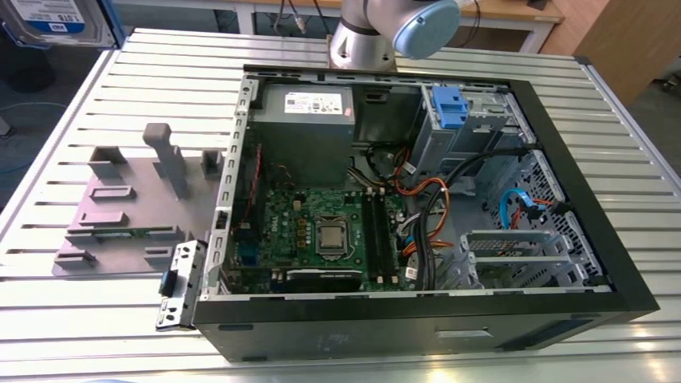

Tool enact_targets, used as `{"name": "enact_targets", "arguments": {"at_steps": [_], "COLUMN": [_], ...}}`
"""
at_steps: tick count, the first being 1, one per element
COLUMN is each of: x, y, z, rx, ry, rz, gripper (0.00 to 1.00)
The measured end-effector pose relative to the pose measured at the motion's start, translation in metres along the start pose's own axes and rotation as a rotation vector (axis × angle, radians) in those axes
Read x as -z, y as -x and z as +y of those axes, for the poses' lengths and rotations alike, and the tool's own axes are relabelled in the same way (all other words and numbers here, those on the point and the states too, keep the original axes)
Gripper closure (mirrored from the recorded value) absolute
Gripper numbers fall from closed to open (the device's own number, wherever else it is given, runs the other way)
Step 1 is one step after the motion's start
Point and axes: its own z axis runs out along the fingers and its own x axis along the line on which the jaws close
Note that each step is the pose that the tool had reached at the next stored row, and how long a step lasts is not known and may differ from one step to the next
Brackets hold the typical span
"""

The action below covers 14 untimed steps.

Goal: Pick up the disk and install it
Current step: 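Pick up the disk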

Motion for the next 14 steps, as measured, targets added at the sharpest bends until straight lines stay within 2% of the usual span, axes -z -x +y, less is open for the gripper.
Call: {"name": "enact_targets", "arguments": {"at_steps": [13, 14], "x": [0.0025, 0.0062], "y": [0.0, 0.0001], "z": [0.0, 0.0001], "rx": [0.0, 0.0], "ry": [0.0, -0.0001], "rz": [0.0016, 0.0041], "gripper": [0.64, 0.64]}}
